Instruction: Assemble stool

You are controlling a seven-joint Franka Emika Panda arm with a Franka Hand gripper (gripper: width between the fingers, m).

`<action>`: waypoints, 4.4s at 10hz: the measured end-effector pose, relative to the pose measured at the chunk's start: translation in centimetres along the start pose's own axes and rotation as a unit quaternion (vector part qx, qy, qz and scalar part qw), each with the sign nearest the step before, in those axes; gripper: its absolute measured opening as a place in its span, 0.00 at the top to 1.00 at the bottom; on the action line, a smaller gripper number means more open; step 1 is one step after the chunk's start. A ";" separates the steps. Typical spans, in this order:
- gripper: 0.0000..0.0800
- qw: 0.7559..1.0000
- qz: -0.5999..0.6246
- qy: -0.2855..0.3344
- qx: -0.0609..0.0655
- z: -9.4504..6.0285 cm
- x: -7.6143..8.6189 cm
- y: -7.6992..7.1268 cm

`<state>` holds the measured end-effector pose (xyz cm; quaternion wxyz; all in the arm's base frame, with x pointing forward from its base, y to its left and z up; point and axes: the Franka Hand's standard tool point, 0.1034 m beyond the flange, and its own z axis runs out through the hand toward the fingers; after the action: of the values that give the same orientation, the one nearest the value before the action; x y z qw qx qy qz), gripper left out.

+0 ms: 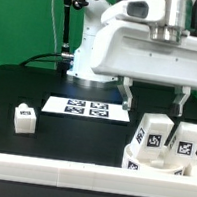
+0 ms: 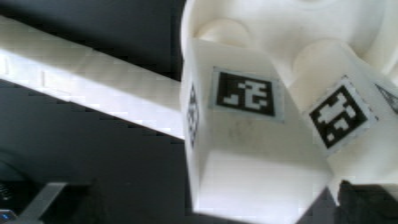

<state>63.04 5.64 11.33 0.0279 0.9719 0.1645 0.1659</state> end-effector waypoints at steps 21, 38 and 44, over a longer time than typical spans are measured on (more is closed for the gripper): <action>0.19 0.911 -0.398 -0.092 0.056 0.8 0.2 1.4; 0.58 0.734 -0.667 -0.112 0.064 2.5 -0.6 0.2; 0.58 0.862 -0.474 -0.170 0.063 2.5 -1.4 0.4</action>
Offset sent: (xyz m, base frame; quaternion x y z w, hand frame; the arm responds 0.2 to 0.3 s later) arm 0.0000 0.0000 0.0000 0.0000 -0.0650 0.0000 0.9979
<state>62.73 4.78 8.61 0.0697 0.7897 0.6079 -0.0458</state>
